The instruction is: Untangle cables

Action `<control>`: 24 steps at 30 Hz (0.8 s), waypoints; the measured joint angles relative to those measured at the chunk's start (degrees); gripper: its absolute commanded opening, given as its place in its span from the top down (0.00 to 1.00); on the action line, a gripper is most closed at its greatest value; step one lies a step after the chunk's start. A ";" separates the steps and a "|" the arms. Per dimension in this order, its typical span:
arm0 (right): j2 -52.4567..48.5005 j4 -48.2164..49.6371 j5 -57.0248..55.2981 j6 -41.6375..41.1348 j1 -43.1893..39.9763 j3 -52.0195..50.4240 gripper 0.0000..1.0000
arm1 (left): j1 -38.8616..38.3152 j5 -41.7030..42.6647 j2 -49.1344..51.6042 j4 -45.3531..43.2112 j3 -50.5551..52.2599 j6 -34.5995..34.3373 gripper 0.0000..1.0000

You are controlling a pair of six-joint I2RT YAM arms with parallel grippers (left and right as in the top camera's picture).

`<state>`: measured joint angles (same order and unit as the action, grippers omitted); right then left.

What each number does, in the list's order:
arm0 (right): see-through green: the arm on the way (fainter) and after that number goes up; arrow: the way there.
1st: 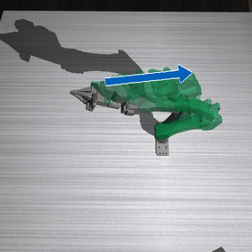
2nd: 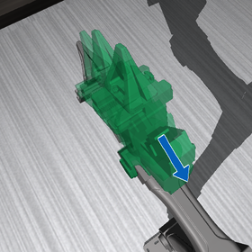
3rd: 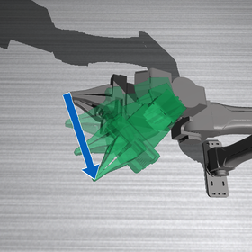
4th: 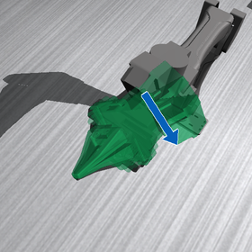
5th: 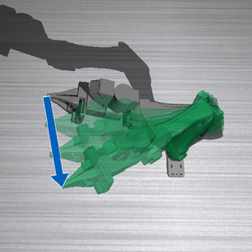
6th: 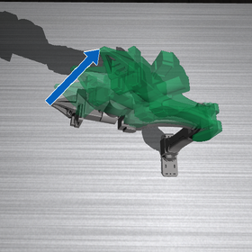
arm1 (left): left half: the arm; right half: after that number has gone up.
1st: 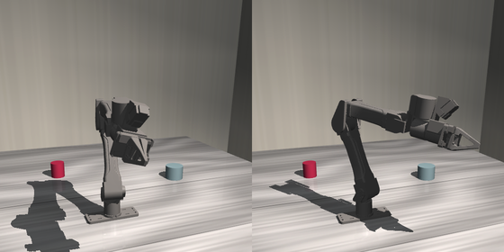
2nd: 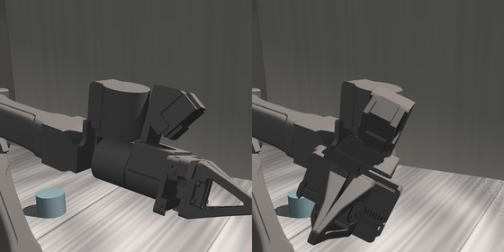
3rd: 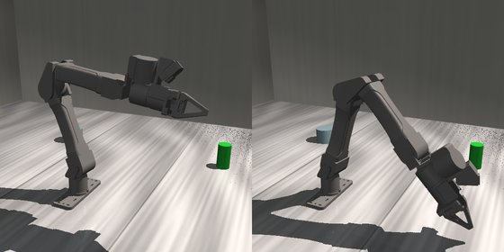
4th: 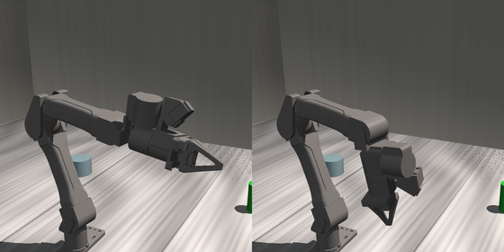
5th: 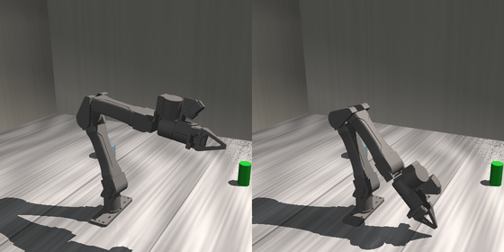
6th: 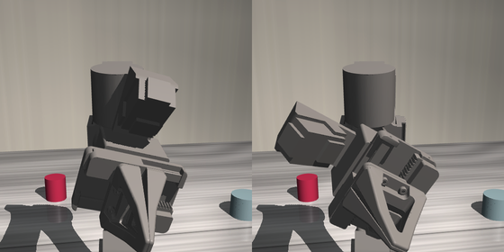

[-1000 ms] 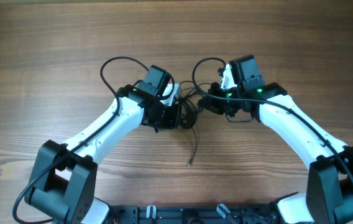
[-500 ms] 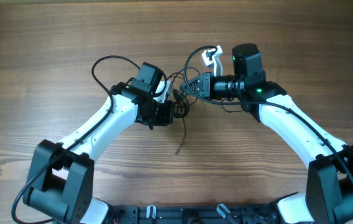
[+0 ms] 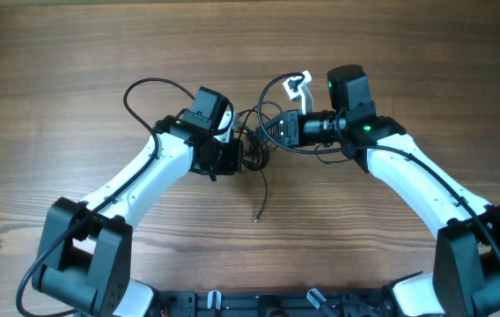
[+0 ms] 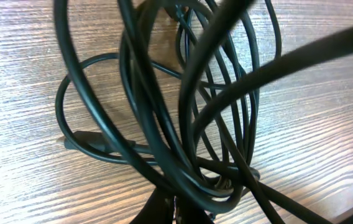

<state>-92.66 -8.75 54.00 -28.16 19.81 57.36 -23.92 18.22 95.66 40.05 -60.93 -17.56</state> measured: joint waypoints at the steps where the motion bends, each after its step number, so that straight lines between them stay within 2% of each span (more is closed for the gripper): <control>1: 0.00 0.00 0.00 -0.02 0.00 0.00 0.96 | 0.00 0.00 0.00 -0.02 0.00 -0.22 0.96; 13: 0.00 -0.04 -0.02 -0.13 0.00 0.00 0.96 | 0.00 -0.39 0.00 -0.63 0.00 -0.39 0.96; 15: 0.00 -0.04 -0.02 -0.26 0.00 0.00 0.96 | 0.00 -0.39 0.00 -0.66 0.00 -0.39 0.82; 16: 0.00 -0.04 0.00 -0.26 0.00 0.00 0.96 | 0.00 -0.39 0.00 -0.96 0.00 -0.52 0.67; 17: 0.00 -0.04 -0.02 -0.26 0.00 0.02 0.96 | 0.00 -0.42 0.00 -1.42 0.00 -0.90 0.64; 24: 0.00 -0.02 -0.02 -0.26 0.00 0.00 0.96 | 0.98 1.53 0.00 -3.69 0.02 -0.96 0.62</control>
<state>-92.66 -8.78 53.98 -28.42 19.81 57.36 -22.94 19.75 95.66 36.36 -60.90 -18.52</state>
